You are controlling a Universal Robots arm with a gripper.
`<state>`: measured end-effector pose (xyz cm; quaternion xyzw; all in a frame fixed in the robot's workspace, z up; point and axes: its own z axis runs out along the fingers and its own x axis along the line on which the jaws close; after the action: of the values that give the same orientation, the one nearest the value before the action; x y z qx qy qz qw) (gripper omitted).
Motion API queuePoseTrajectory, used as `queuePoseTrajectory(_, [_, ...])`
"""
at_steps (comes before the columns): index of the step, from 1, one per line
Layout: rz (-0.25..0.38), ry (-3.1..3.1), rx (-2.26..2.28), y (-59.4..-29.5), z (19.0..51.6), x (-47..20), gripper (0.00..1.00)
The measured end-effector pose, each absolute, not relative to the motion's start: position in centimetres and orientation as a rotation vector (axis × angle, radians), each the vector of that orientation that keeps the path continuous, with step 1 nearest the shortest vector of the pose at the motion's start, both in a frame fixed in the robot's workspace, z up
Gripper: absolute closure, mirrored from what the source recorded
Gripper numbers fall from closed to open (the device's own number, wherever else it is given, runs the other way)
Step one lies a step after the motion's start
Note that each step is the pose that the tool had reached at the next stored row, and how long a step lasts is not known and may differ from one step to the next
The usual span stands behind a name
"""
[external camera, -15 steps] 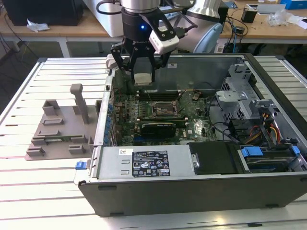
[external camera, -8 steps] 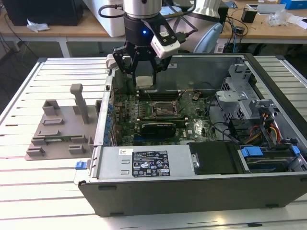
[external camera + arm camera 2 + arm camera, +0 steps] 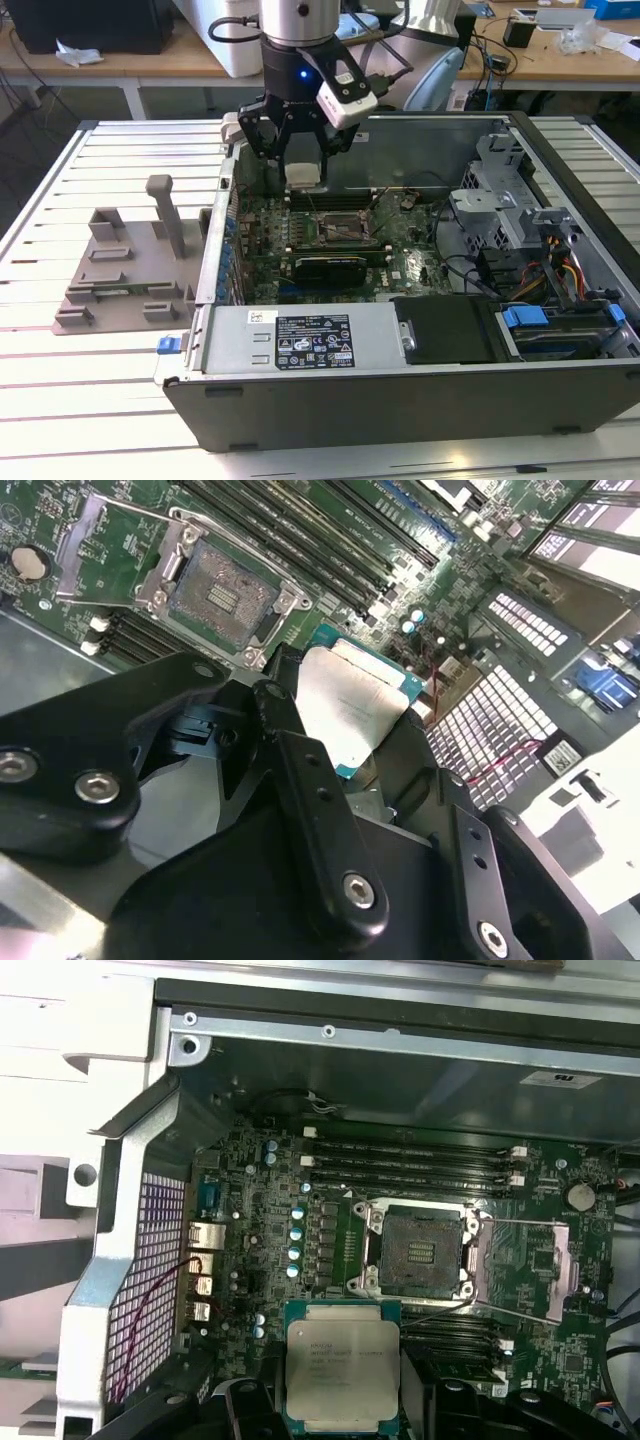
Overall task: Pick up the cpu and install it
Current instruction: 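Pick up the cpu and move it towards the insertion slot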
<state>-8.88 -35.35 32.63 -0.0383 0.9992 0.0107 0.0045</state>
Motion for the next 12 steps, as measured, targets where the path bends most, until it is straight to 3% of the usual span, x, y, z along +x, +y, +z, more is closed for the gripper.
queuePoseTrajectory(12, [0.033, 3.130, -0.120, -35.2, 31.4, -8.5, 0.45])
